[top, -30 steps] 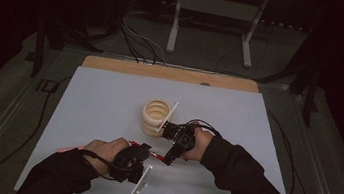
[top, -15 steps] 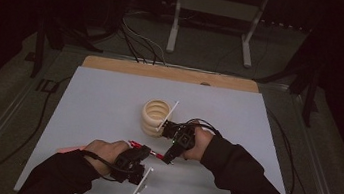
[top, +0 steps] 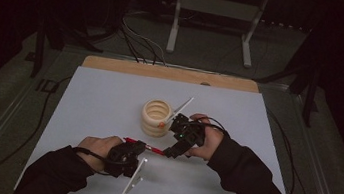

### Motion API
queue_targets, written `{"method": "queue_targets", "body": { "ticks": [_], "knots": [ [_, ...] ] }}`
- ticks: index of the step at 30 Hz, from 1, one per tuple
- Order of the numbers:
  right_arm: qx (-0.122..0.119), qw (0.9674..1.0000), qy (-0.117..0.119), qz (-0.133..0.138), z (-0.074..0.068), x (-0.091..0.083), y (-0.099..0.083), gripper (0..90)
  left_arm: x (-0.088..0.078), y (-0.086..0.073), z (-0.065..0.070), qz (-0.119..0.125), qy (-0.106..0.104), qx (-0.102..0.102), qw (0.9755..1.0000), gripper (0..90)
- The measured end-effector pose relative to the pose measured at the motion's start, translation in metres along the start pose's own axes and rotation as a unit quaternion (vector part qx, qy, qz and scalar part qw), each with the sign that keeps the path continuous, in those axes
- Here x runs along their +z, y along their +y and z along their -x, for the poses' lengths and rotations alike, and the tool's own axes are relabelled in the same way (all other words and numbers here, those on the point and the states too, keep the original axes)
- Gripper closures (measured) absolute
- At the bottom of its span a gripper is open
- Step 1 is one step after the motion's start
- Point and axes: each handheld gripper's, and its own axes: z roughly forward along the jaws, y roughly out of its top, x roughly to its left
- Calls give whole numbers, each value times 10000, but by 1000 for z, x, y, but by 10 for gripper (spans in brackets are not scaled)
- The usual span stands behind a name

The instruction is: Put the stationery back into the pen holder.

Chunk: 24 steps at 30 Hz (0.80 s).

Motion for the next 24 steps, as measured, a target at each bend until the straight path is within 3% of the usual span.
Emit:
{"method": "queue_targets", "body": {
  "ticks": [6, 10, 15, 17, 20, 24],
  "knots": [
    [335, 9963, -320, 729, 13, -21, -18, 144, -3, -8, -10, 43, -141, -308, 9994, 808],
    [496, 9922, -314, 1095, 23, -31, -32, 100, -5, -13, -18, 162, -314, -604, 9976, 808],
    [727, 9829, -646, 1563, 34, -42, -50, 40, -7, -19, -28, 288, -493, -1027, 9931, 808],
    [852, 9771, -795, 1780, 38, -46, -58, 35, -7, -21, -30, 534, -530, -1434, 9868, 808],
    [1002, 9694, -1022, 1994, 42, -49, -71, 28, -9, -26, -38, 714, -652, -1776, 9793, 808],
    [1180, 9580, -1285, 2276, 48, -50, -88, 18, -11, -31, -47, 1015, -784, -2265, 9655, 808]
  ]
}}
